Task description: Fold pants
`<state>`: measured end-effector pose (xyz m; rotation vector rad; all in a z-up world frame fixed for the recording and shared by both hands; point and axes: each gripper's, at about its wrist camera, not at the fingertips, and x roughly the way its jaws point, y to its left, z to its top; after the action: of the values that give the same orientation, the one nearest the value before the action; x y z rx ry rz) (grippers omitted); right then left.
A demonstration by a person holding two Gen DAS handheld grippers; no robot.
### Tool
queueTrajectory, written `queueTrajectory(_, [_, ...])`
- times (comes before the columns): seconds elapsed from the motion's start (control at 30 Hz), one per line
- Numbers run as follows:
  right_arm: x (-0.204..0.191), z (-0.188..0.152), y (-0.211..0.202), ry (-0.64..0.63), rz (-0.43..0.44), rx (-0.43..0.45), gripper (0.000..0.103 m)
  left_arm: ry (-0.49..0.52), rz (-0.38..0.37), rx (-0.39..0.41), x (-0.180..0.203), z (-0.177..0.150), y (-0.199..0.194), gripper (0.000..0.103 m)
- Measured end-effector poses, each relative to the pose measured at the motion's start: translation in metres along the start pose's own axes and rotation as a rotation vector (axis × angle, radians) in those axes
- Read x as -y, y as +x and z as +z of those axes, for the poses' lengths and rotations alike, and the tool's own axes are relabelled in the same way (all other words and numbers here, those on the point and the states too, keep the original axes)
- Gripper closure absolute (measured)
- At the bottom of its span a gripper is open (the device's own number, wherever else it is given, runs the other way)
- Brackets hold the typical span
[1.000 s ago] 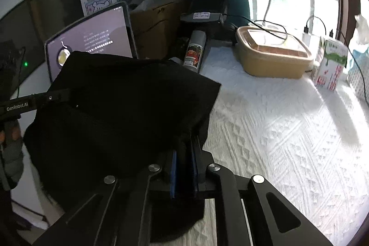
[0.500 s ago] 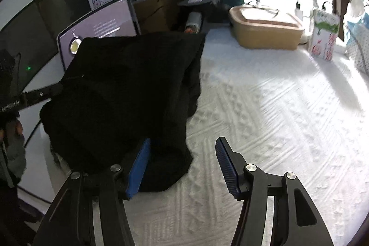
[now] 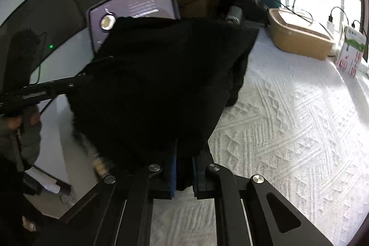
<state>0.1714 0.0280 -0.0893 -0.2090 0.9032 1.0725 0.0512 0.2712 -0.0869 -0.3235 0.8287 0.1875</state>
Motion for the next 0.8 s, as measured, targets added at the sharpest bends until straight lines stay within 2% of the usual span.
queueTrajectory(0.13, [-0.009,0.004,-0.022,-0.017,0.006,0.009,0.093,0.023,0.016,-0.011,0.0,-0.004,-0.012,0.07])
queueTrajectory(0.17, [-0.011,0.004,-0.026,-0.019,0.01,0.009,0.093,0.026,0.022,-0.018,-0.001,-0.005,-0.013,0.074])
queueTrajectory(0.23, [-0.014,0.002,-0.028,-0.027,0.003,0.006,0.093,0.019,0.031,-0.037,-0.004,-0.009,-0.011,0.074])
queueTrajectory(0.47, [-0.026,-0.017,-0.007,-0.017,-0.016,-0.064,0.093,-0.013,0.062,-0.101,-0.018,-0.028,-0.005,0.074])
queueTrajectory(0.6, [-0.03,-0.023,-0.005,-0.014,-0.064,-0.066,0.092,-0.012,0.059,-0.091,-0.017,-0.03,-0.011,0.074])
queueTrajectory(0.73, [-0.028,-0.022,-0.017,-0.001,-0.116,-0.041,0.084,0.034,0.027,0.001,-0.001,-0.025,-0.038,0.074])
queueTrajectory(0.77, [-0.027,-0.022,-0.021,0.005,-0.131,-0.033,0.076,0.048,0.027,0.024,0.003,-0.023,-0.044,0.073])
queueTrajectory(0.8, [-0.025,-0.023,-0.026,0.011,-0.149,-0.026,0.059,0.062,0.032,0.049,0.008,-0.021,-0.05,0.072])
